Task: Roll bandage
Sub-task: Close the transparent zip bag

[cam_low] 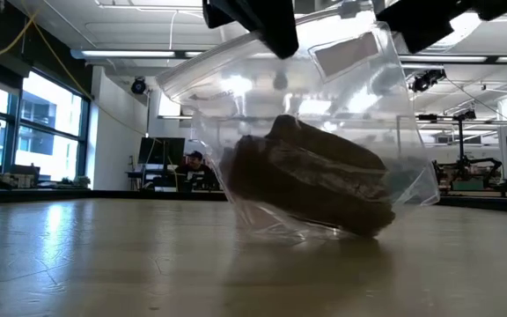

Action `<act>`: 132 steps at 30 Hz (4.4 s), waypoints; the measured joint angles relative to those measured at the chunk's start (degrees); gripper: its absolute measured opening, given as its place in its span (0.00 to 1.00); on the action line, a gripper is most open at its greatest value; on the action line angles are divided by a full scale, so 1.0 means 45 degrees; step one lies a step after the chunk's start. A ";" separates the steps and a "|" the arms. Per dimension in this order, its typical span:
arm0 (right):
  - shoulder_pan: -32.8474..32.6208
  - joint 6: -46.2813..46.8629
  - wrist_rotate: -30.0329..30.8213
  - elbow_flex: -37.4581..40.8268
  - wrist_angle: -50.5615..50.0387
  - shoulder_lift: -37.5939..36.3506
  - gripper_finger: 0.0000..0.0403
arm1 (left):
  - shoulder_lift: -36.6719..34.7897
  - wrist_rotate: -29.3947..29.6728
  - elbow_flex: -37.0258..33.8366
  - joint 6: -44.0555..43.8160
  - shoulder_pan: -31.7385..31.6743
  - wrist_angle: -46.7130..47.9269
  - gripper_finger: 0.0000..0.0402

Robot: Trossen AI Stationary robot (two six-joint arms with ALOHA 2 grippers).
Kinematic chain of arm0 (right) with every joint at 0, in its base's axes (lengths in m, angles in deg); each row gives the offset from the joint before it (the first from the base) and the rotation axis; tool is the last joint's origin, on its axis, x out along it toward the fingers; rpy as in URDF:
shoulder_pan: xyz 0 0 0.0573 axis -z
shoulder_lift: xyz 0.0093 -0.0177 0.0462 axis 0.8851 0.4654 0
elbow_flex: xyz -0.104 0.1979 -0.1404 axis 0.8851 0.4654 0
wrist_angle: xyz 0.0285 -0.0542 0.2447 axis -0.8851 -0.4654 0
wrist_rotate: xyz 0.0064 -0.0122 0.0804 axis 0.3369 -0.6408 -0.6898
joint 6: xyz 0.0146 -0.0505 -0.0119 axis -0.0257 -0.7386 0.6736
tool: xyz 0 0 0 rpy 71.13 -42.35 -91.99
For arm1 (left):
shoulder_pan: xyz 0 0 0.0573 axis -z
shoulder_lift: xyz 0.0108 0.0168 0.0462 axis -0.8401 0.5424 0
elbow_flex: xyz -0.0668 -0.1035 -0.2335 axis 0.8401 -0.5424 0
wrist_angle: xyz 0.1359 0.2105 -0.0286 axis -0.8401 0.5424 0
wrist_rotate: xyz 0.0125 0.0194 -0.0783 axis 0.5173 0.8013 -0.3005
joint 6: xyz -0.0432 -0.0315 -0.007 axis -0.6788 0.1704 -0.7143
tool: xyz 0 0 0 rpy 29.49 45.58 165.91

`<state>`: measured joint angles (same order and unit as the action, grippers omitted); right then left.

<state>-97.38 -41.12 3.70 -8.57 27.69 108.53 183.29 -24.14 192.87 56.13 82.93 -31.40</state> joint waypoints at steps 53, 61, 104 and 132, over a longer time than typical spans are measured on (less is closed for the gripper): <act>-0.3282 0.0064 0.4387 0.0024 0.1238 -0.1305 0.00 | 0.0889 0.5395 -0.7578 0.7959 0.0991 -2.6453 0.50; -0.3282 -0.0051 0.4384 0.0024 0.1345 -0.1333 0.00 | 0.0896 0.5613 -0.7383 0.8227 0.0991 -2.6451 0.35; -0.2163 0.0342 0.1972 -0.1200 -0.3065 -0.0810 0.03 | -0.0403 0.6452 -0.4799 0.4308 0.1195 -1.4396 0.00; -0.1617 -0.0102 0.1259 -0.1481 -0.2973 -0.0794 0.13 | -0.0403 0.6241 -0.4789 0.4298 0.1180 -1.4344 0.00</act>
<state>-104.66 -41.58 9.37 -15.24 14.31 104.95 181.48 3.94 171.32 75.47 88.24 -95.95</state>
